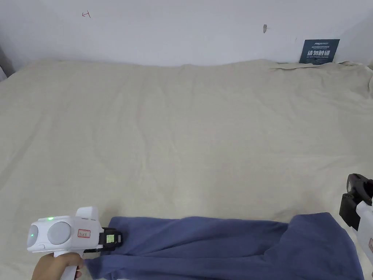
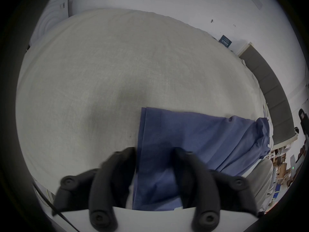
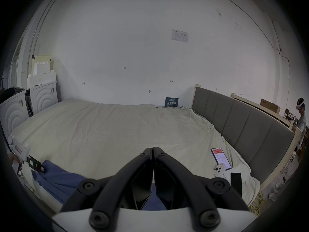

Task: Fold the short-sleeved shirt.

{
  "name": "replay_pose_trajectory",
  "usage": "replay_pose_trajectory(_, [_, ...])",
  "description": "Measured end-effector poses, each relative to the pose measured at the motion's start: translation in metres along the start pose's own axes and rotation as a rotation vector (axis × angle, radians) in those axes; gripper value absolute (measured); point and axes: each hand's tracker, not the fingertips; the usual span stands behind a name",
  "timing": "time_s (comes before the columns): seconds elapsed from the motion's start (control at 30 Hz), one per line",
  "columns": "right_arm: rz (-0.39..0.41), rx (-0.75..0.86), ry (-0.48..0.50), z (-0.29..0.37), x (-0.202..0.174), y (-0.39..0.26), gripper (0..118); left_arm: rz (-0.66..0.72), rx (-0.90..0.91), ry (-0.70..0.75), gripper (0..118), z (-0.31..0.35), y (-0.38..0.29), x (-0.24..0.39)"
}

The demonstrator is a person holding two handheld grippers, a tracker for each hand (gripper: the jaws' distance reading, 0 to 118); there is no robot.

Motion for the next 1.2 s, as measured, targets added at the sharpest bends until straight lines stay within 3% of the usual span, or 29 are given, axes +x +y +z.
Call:
replay_pose_trajectory(0.07, [-0.004, -0.001, -0.001, 0.000, 0.002, -0.001, 0, 0.030, -0.001, -0.062, 16, 0.000, 0.001, -0.001])
replay_pose_trajectory(0.3, [-0.023, -0.007, 0.000, 0.002, 0.004, -0.001, 0, -0.032, 0.012, -0.024, 2, 0.006, -0.001, 0.018])
replay_pose_trajectory(0.67, [-0.020, 0.027, 0.016, 0.002, 0.005, 0.010, 0, -0.064, 0.087, 0.020, 0, 0.089, 0.009, 0.008])
replay_pose_trajectory(0.9, [-0.015, 0.041, 0.034, 0.002, 0.005, 0.012, 0, 0.037, 0.077, 0.091, 0, 0.118, 0.012, -0.015])
replay_pose_trajectory(1.2, [-0.023, 0.040, 0.039, 0.013, 0.009, 0.009, 0, 0.015, 0.031, -0.073, 0, 0.111, 0.023, 0.051])
